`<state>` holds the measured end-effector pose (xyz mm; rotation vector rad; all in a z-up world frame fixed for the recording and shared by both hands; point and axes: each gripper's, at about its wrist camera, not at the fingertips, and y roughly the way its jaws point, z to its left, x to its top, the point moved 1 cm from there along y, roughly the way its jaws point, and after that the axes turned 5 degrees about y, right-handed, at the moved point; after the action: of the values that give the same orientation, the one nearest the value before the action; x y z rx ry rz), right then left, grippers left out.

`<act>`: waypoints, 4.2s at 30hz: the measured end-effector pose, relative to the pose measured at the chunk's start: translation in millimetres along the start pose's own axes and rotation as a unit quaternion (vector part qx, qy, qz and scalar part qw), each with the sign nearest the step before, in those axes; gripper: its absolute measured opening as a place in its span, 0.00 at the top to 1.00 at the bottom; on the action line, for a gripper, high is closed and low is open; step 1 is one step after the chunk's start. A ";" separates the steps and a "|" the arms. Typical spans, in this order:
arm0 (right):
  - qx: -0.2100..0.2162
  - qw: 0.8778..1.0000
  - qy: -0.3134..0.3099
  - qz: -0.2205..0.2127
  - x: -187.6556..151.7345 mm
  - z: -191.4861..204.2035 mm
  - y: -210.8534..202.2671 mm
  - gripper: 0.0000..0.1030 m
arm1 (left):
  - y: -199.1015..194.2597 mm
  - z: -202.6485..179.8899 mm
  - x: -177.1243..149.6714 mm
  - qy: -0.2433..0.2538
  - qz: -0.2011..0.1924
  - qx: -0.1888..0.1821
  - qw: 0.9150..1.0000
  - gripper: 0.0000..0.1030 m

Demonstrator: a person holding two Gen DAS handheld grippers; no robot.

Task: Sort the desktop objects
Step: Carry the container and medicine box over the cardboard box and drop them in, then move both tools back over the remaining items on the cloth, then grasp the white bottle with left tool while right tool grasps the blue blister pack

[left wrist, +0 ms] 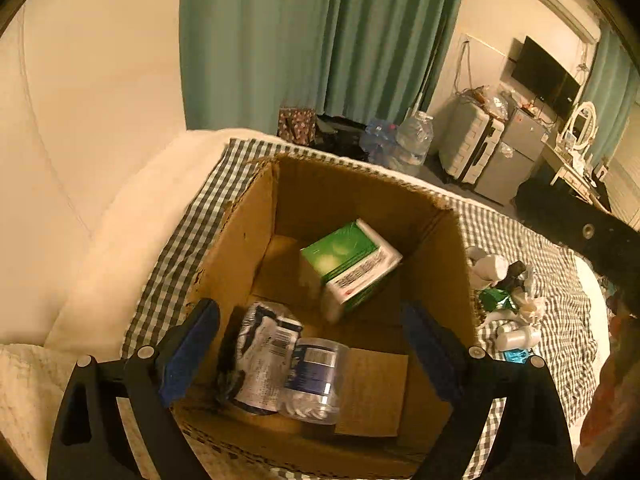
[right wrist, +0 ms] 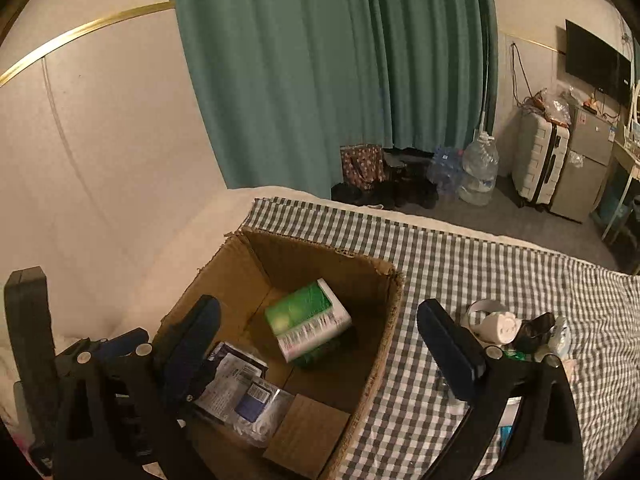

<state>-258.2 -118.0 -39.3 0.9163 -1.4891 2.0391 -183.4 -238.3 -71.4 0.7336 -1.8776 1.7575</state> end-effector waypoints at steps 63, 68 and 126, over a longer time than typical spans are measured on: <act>-0.139 0.982 0.112 0.058 -206.6 -336.8 -32.0 0.04 | 141.7 -308.8 -89.2 0.239 0.068 -0.145 0.958 0.65; -0.105 0.989 0.072 0.081 -202.4 -303.1 -0.9 0.04 | 139.8 -270.9 -93.3 0.187 0.108 -0.116 0.970 0.68; -0.057 0.989 0.119 0.072 -181.0 -287.2 -58.8 0.91 | 81.0 -266.7 -97.1 0.139 0.116 -0.191 0.965 0.72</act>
<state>-166.0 177.5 -190.5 0.5134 -1.5580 2.0554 -170.7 37.5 -175.8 0.1210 -2.0760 1.4631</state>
